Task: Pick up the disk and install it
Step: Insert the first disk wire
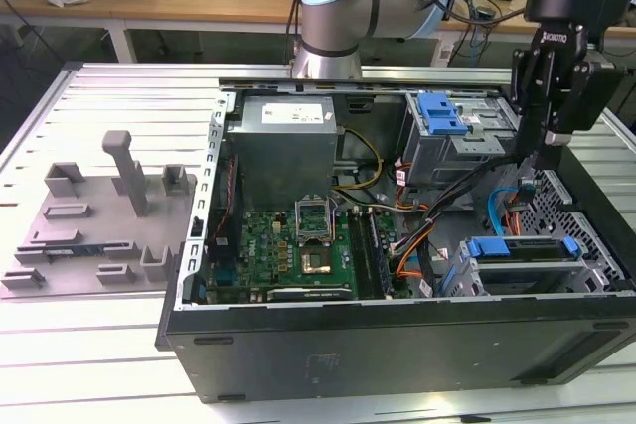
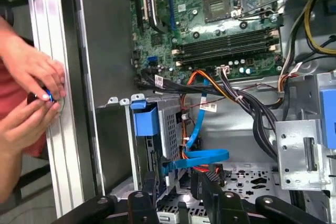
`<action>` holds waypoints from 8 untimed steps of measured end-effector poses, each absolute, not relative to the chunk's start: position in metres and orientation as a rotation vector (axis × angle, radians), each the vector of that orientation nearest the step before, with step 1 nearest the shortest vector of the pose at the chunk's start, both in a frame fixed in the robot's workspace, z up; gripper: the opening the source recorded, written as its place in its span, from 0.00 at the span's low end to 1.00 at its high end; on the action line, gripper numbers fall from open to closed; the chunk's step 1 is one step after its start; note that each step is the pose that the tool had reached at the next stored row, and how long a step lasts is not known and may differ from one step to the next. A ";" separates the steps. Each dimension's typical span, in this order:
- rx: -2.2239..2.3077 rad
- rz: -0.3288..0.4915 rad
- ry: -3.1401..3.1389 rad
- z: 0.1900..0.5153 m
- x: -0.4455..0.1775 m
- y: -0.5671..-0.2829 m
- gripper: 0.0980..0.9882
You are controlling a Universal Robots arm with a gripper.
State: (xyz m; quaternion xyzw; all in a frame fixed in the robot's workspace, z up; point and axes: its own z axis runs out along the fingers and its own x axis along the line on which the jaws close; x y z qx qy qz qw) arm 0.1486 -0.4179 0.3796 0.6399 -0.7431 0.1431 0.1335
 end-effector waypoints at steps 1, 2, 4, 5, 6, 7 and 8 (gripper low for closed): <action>1.842 0.411 -2.166 0.379 0.149 -0.418 0.42; 1.831 0.409 -2.175 0.378 0.150 -0.418 0.42; 1.826 0.408 -2.178 0.373 0.163 -0.418 0.42; 1.826 0.409 -2.177 0.371 0.167 -0.418 0.42; 1.825 0.411 -2.176 0.370 0.168 -0.418 0.42; 1.823 0.415 -2.174 0.368 0.169 -0.418 0.42; 1.819 0.422 -2.170 0.367 0.169 -0.417 0.42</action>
